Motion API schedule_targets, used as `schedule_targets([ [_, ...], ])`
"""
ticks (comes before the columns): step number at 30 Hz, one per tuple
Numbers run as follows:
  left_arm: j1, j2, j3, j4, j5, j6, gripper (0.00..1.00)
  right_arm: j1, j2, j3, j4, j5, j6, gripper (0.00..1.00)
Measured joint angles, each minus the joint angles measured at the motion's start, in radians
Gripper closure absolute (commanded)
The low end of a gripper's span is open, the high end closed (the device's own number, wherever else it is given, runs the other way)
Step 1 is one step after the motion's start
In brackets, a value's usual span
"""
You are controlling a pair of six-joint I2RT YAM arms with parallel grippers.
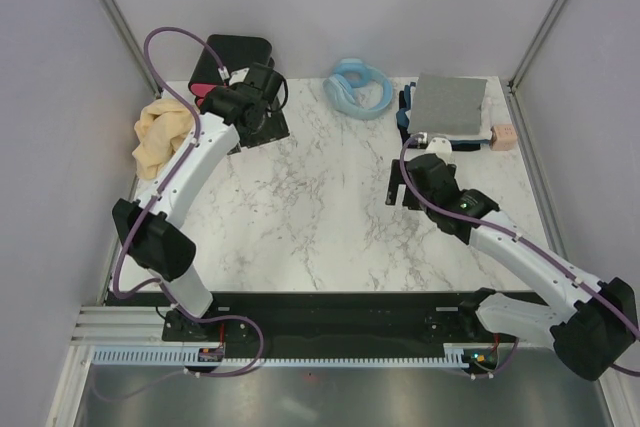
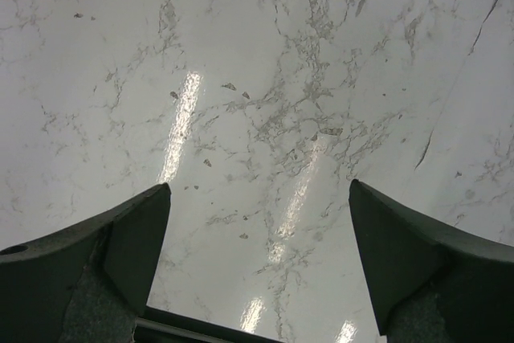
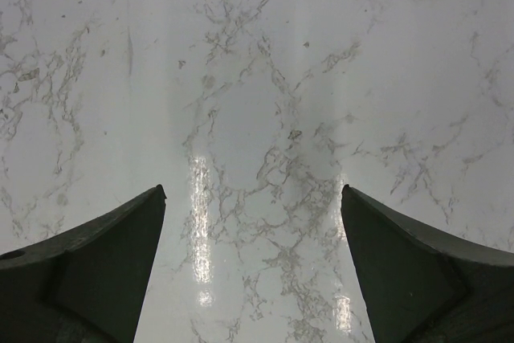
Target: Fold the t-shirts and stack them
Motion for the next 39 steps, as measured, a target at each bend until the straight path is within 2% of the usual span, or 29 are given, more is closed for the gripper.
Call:
schedule_targets([
  [5,0.003,-0.004,-0.011,-0.018,0.012,0.018,0.0,0.0,0.063,0.016,0.002,-0.05,0.004,0.02],
  [10,0.019,-0.011,-0.055,-0.014,0.061,0.039,0.0,0.0,0.05,0.022,-0.024,-0.033,0.015,0.02],
  [14,0.079,-0.007,-0.032,0.003,0.1,0.056,0.01,0.0,0.103,0.122,-0.069,-0.023,0.003,0.02],
  [20,0.286,0.042,0.034,0.068,0.158,0.102,0.01,-0.002,0.381,0.416,-0.025,-0.092,-0.066,0.02],
  [23,0.352,0.098,0.099,0.089,0.176,0.143,0.01,-0.004,0.529,0.547,-0.011,-0.134,-0.11,0.02],
  [30,0.406,0.296,0.339,0.136,0.273,0.202,0.02,-0.03,0.784,0.771,0.042,-0.258,-0.151,0.02],
  [34,0.443,0.359,0.385,0.167,0.31,0.202,0.02,-0.043,0.882,0.867,0.084,-0.353,-0.156,0.02],
  [39,0.51,0.41,0.446,0.182,0.317,0.202,0.02,-0.043,0.916,0.892,0.12,-0.436,-0.157,0.02],
])
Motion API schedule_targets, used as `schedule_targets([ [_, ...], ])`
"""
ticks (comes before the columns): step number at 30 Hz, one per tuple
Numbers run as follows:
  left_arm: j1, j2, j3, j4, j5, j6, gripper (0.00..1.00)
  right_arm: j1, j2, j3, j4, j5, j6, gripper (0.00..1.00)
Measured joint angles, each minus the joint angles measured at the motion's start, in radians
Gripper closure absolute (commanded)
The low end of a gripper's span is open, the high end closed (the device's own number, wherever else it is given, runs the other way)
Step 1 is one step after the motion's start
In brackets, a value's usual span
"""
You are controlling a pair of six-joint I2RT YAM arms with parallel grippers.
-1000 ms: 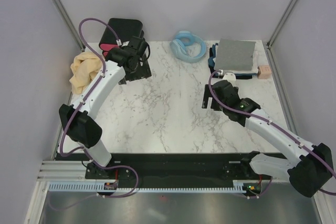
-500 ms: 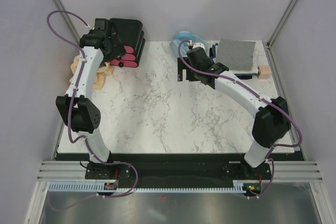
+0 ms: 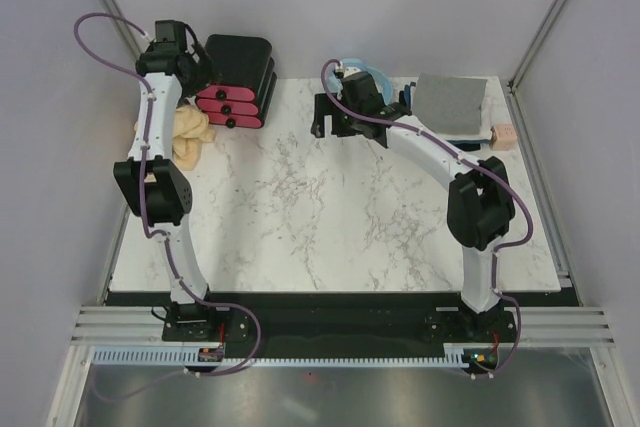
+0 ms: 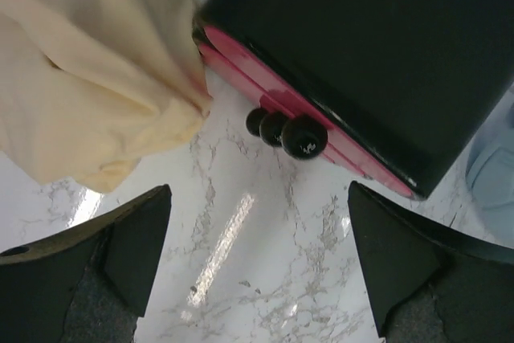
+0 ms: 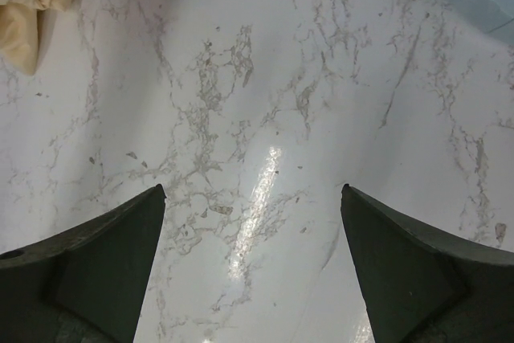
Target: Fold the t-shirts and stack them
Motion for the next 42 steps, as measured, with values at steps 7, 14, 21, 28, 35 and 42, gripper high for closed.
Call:
schedule_targets([
  [7,0.093,0.043,0.101,0.06,0.02,0.0,0.04,0.0,0.023,0.045,0.089,-0.076,0.024,0.03],
  [14,0.115,0.141,0.174,0.133,0.111,0.001,0.04,0.0,0.171,0.138,0.257,-0.158,0.14,0.04],
  [21,0.128,0.218,0.181,0.192,0.198,-0.002,0.05,0.0,0.26,0.146,0.399,-0.243,0.285,0.03],
  [28,0.15,0.256,0.183,0.233,0.226,-0.005,0.06,-0.001,0.327,0.208,0.488,-0.253,0.338,0.04],
  [35,0.151,0.27,0.183,0.264,0.278,-0.007,0.07,-0.014,0.511,0.303,0.697,-0.241,0.489,0.05],
  [42,0.156,0.283,0.183,0.292,0.328,-0.008,0.08,-0.021,0.696,0.4,0.851,-0.196,0.663,0.06],
])
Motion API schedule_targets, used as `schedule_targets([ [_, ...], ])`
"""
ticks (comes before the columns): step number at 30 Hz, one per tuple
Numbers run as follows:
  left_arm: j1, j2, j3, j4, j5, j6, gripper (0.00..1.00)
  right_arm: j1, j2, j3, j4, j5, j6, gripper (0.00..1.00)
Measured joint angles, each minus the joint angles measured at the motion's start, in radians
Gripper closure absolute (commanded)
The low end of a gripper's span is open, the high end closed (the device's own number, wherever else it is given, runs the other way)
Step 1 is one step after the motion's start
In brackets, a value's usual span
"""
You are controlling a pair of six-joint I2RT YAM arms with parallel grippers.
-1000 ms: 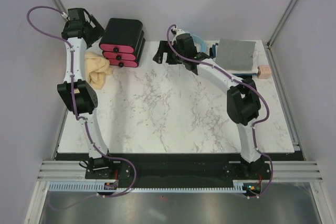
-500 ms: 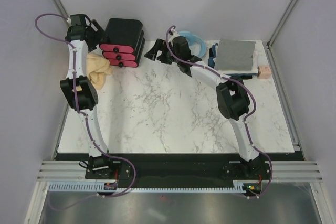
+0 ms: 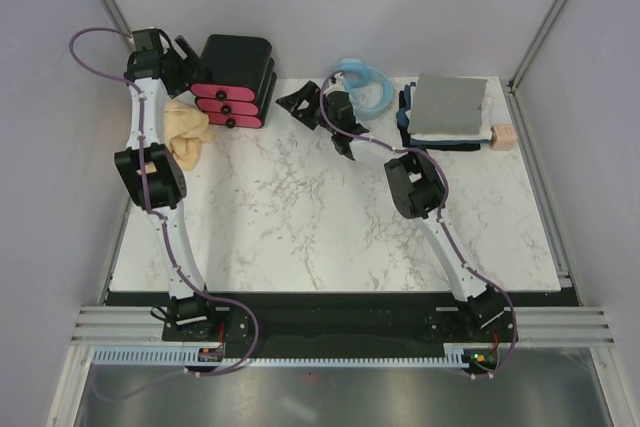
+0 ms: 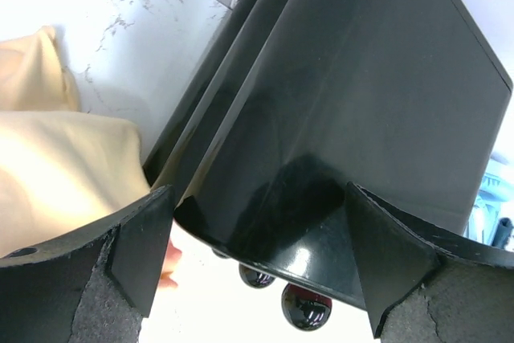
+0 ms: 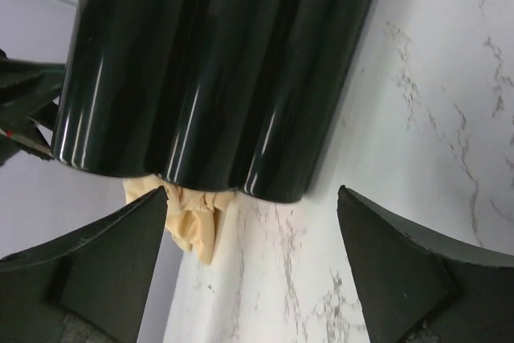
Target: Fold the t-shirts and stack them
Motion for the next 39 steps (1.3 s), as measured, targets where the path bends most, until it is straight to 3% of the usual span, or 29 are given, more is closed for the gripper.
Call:
schedule_targets([
  [8,0.013,0.018,0.0,0.031,0.083,0.0,0.09,0.02,0.222,0.283,0.076,0.09,0.147,0.07],
  [15,-0.002,0.031,-0.002,0.062,0.133,0.0,0.1,0.077,0.268,0.282,0.143,0.125,0.238,0.07],
  [24,-0.002,0.03,-0.025,0.096,0.152,0.0,0.11,0.09,0.267,0.257,0.164,0.137,0.233,0.08],
  [35,-0.003,0.022,-0.058,0.138,0.167,0.0,0.12,0.09,0.273,0.277,0.108,0.136,0.185,0.47],
  [36,-0.003,0.021,-0.062,0.143,0.167,0.002,0.13,0.089,0.272,0.27,0.106,0.129,0.18,0.48],
  [39,-0.011,0.015,-0.075,0.146,0.186,0.0,0.13,0.093,0.266,0.219,0.145,0.103,0.19,0.35],
])
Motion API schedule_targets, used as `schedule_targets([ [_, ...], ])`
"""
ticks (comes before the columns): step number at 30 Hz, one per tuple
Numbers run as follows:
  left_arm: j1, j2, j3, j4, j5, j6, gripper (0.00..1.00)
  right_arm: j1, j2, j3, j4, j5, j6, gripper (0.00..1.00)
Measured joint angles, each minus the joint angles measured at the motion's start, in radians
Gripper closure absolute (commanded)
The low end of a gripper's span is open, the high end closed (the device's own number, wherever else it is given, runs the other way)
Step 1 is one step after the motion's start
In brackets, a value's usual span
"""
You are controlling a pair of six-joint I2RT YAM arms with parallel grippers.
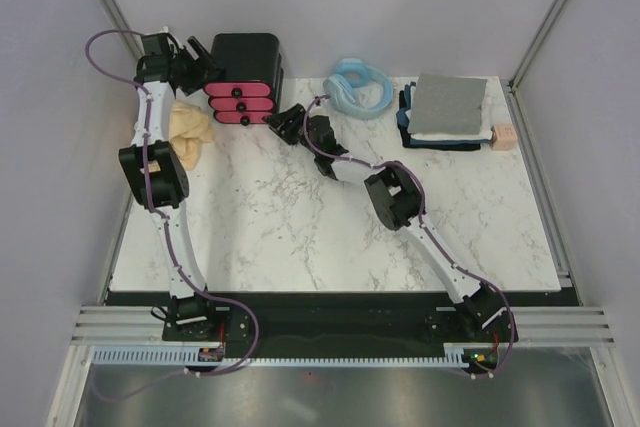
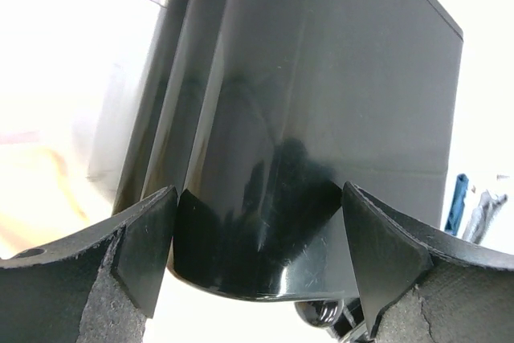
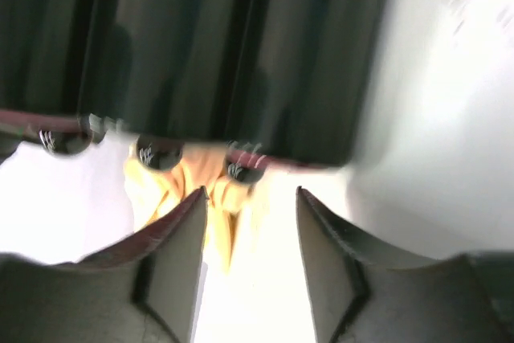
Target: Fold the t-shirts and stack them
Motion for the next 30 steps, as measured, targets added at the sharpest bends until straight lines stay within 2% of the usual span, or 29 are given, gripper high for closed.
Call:
schedule_targets([
  [3,-0.03,-0.006,-0.011,0.004,0.007,0.0,0.12,0.011,-0.084,-0.138,0.038,-0.023,-0.017,0.32],
  [6,-0.066,-0.017,-0.022,-0.001,0.006,0.0,0.13,0.021,-0.226,-0.386,0.099,-0.022,-0.04,0.33],
  [8,-0.084,-0.022,-0.028,-0.004,0.006,0.0,0.17,0.025,-0.277,-0.474,0.13,-0.022,-0.051,0.38],
  [12,-0.101,-0.029,-0.034,-0.011,0.008,-0.001,0.23,0.015,-0.309,-0.538,0.185,-0.031,-0.063,0.48],
  [13,-0.101,-0.031,-0.034,-0.012,0.008,-0.001,0.26,0.01,-0.319,-0.563,0.204,-0.032,-0.063,0.6],
  [15,-0.101,-0.033,-0.04,-0.01,0.008,-0.001,0.33,-0.008,-0.359,-0.652,0.246,-0.033,-0.06,0.71],
  [16,-0.101,-0.035,-0.043,-0.007,0.008,-0.001,0.36,-0.017,-0.366,-0.665,0.251,-0.032,-0.062,0.86],
  [18,-0.101,-0.043,-0.06,0.002,0.007,0.0,0.44,-0.041,-0.409,-0.745,0.28,-0.033,-0.066,0.99],
  [19,-0.101,-0.05,-0.069,0.007,0.007,0.0,0.45,-0.055,-0.436,-0.789,0.288,-0.034,-0.069,1.0],
  [23,-0.102,-0.08,-0.117,0.014,0.006,0.0,0.45,-0.102,-0.531,-0.874,0.281,-0.031,-0.111,1.0],
  [26,-0.102,-0.089,-0.13,0.018,0.006,0.0,0.42,-0.128,-0.564,-0.852,0.281,-0.031,-0.129,1.0],
  [27,-0.102,-0.089,-0.132,0.019,0.006,0.0,0.42,-0.132,-0.565,-0.825,0.277,-0.033,-0.128,0.96],
  [29,-0.102,-0.089,-0.132,0.019,0.007,0.0,0.39,-0.134,-0.544,-0.743,0.264,-0.036,-0.117,0.81],
  [30,-0.102,-0.089,-0.132,0.019,0.007,0.0,0.39,-0.132,-0.532,-0.71,0.262,-0.037,-0.107,0.64],
])
